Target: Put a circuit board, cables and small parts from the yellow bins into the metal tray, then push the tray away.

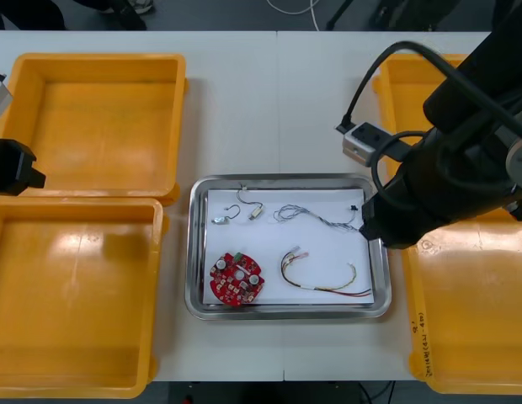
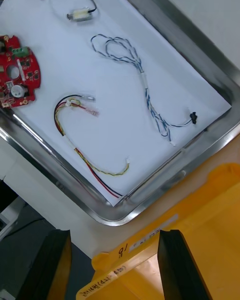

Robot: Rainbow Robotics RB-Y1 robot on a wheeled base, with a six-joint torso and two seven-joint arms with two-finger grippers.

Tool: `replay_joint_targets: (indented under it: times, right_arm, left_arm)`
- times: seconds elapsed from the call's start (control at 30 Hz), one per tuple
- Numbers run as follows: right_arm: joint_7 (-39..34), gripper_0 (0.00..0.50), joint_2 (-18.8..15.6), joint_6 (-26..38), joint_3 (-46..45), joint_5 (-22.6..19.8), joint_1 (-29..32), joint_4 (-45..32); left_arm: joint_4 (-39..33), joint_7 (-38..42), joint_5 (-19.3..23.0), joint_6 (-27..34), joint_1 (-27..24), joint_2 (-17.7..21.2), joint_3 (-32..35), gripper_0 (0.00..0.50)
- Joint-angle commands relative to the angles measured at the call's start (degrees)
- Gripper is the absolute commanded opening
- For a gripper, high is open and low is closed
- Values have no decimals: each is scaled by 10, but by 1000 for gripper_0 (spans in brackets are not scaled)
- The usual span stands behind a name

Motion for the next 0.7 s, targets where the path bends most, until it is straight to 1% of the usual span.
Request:
replay_joint_targets:
  times: [0.03, 0.1, 0.13, 0.2, 0.27, 0.3, 0.33, 0.37, 0.4, 0.43, 0.47, 0.5, 0.7]
  right_arm:
    - [32, 500, -1, 2, 71, 16, -40, -40]
    - [35, 500, -1, 2, 89, 15, -47, -40]
    - [38, 500, 0, 0, 118, 15, -61, -40]
    - [44, 500, 7, -19, 144, 23, -72, -40]
    - [52, 500, 22, -38, 177, 43, -83, -39]
    - [52, 500, 22, -38, 177, 43, -83, -39]
    - [58, 500, 40, -49, 201, 60, -91, -33]
    - [61, 500, 46, -51, 207, 66, -92, -30]
    - [85, 500, 62, -60, 226, 82, -98, -19]
    - [85, 500, 62, -60, 226, 82, -98, -19]
    - [109, 500, 72, -66, 240, 94, -103, -6]
    - [121, 500, 76, -71, 246, 97, -106, 1]
    - [195, 500, 83, -122, 289, 120, -111, 34]
  left_arm:
    - [-20, 42, 2, 3, 15, 32, 19, 500]
    - [-20, 42, 3, 3, 15, 33, 19, 500]
    - [-20, 42, 4, 3, 15, 34, 19, 500]
    - [-20, 42, 4, 3, 15, 35, 18, 500]
    - [-20, 44, 4, 3, 15, 36, 19, 500]
    - [-20, 44, 4, 3, 15, 36, 19, 500]
    - [-20, 45, 6, 3, 17, 36, 19, 500]
    - [-20, 46, 6, 3, 18, 36, 18, 500]
    - [-20, 47, 7, 3, 19, 36, 19, 500]
    - [-20, 47, 7, 3, 19, 36, 19, 500]
    - [-20, 50, 10, 3, 19, 36, 18, 500]
    - [-20, 51, 12, 3, 19, 36, 18, 500]
    - [-20, 57, 16, 3, 21, 36, 18, 500]
